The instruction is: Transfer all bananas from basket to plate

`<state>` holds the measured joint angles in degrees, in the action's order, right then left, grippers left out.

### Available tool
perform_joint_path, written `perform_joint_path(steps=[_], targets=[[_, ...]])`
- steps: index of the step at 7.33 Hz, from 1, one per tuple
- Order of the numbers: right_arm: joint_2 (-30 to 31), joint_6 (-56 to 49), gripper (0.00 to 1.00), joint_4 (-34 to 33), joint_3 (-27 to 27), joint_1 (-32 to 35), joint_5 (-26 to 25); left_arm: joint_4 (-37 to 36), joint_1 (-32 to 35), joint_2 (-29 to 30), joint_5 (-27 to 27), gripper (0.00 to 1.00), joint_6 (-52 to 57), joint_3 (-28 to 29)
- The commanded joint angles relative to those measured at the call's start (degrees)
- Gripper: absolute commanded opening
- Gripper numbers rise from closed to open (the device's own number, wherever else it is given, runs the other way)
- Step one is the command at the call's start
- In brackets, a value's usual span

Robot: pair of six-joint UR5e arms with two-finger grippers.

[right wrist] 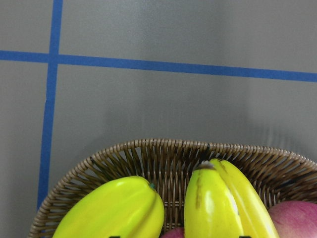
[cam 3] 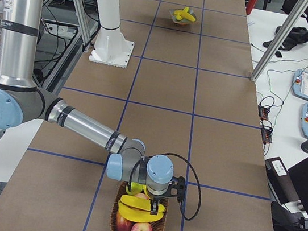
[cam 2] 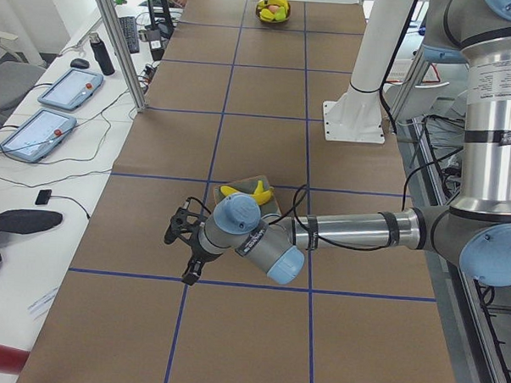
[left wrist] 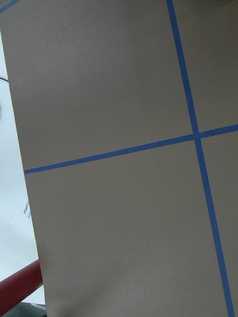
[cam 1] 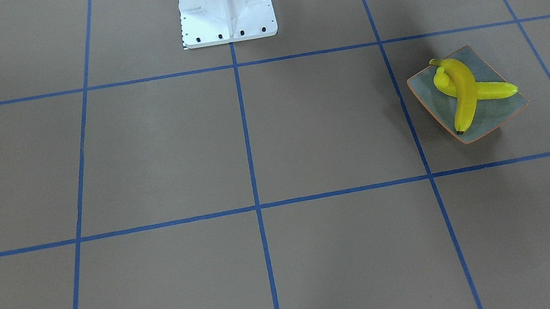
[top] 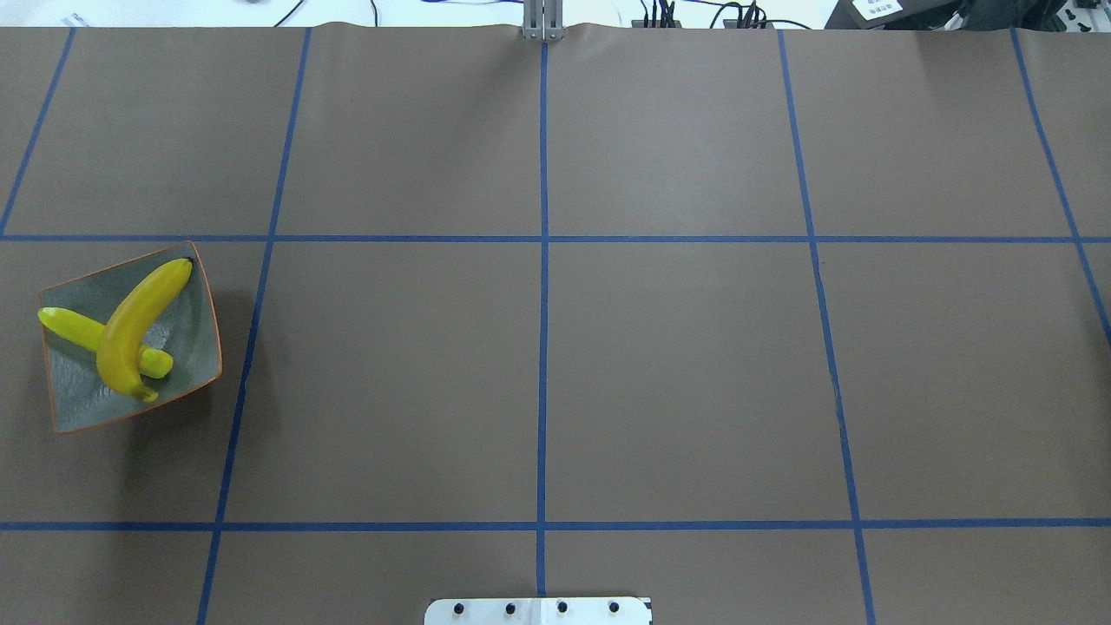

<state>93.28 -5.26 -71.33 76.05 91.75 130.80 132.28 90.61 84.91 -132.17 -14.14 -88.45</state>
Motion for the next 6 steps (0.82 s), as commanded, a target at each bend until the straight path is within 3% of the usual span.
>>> perform_joint_path(steps=[1,6], targets=[[-1.4,-5.0,0.85,-4.1,-0.1,1.8,-0.6,0.1,0.0,-0.2,-0.1,0.99,-1.2,-0.3],[-1.2,-1.6,0.86,-3.9,-2.1,1.0,-0.2,0.1,0.0,-0.2,-0.1,0.99,-1.2,-0.4]])
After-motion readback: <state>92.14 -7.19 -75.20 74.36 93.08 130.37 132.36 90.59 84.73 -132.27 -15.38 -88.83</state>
